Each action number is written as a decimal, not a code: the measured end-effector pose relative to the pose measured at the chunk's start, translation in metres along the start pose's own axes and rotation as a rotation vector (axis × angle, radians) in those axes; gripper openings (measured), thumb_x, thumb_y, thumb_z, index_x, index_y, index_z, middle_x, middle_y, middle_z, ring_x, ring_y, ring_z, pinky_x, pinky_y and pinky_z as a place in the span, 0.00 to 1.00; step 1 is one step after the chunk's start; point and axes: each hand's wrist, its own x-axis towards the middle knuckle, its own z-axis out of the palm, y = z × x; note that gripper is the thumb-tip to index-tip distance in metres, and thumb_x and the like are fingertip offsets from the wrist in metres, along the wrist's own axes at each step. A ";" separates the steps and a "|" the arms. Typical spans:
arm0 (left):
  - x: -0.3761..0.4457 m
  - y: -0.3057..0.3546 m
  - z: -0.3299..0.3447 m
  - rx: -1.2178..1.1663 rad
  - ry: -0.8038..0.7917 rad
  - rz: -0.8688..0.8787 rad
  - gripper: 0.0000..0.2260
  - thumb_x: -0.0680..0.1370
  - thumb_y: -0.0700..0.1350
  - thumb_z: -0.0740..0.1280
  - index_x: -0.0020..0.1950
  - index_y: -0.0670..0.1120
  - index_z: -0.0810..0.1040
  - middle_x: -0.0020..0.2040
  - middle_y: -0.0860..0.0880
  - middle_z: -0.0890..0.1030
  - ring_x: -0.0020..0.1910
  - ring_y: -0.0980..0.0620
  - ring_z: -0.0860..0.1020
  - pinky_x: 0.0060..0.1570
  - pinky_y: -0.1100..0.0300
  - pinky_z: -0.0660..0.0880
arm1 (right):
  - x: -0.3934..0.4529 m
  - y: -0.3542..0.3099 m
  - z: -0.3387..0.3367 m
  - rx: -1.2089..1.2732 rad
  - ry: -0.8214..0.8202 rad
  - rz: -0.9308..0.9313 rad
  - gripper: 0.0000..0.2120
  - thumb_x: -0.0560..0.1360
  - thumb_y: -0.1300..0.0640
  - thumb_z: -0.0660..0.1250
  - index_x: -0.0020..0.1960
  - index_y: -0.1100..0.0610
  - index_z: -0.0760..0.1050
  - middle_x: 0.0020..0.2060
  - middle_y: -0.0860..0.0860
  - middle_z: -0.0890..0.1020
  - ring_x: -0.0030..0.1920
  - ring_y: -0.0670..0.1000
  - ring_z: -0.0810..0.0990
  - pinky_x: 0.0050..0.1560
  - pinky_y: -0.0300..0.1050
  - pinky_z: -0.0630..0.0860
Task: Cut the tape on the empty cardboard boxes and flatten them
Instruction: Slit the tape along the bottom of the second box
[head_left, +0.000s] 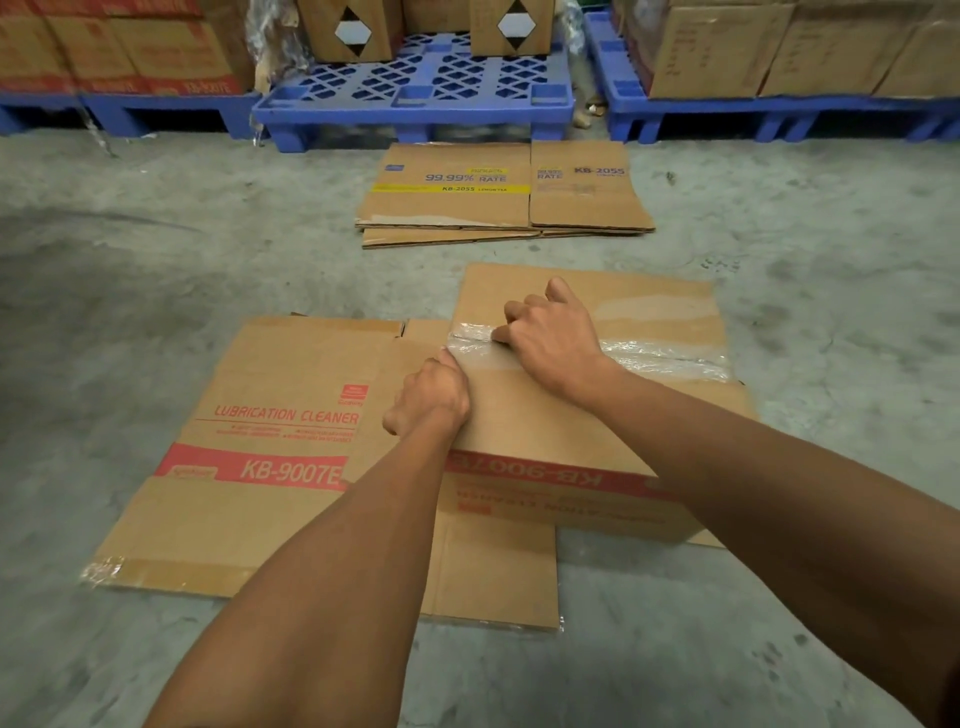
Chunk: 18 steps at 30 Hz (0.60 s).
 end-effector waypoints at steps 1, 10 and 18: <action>0.000 0.000 -0.001 0.006 0.006 0.004 0.28 0.83 0.57 0.40 0.70 0.47 0.72 0.67 0.42 0.74 0.65 0.40 0.73 0.61 0.44 0.65 | -0.005 0.006 0.001 -0.010 -0.010 0.003 0.16 0.80 0.58 0.57 0.57 0.43 0.80 0.47 0.48 0.79 0.49 0.52 0.78 0.52 0.50 0.53; -0.008 0.006 0.007 0.201 0.295 0.228 0.17 0.82 0.43 0.48 0.67 0.46 0.69 0.65 0.42 0.73 0.63 0.40 0.72 0.63 0.41 0.61 | -0.082 0.081 0.014 -0.014 -0.109 0.134 0.18 0.83 0.57 0.55 0.64 0.40 0.76 0.51 0.47 0.79 0.54 0.52 0.77 0.55 0.52 0.55; -0.028 0.035 0.038 0.296 0.164 0.911 0.18 0.83 0.50 0.53 0.73 0.56 0.68 0.74 0.53 0.68 0.74 0.50 0.62 0.74 0.47 0.53 | -0.088 0.084 0.017 0.087 -0.113 0.266 0.12 0.81 0.59 0.56 0.57 0.48 0.76 0.51 0.48 0.81 0.54 0.55 0.78 0.56 0.53 0.52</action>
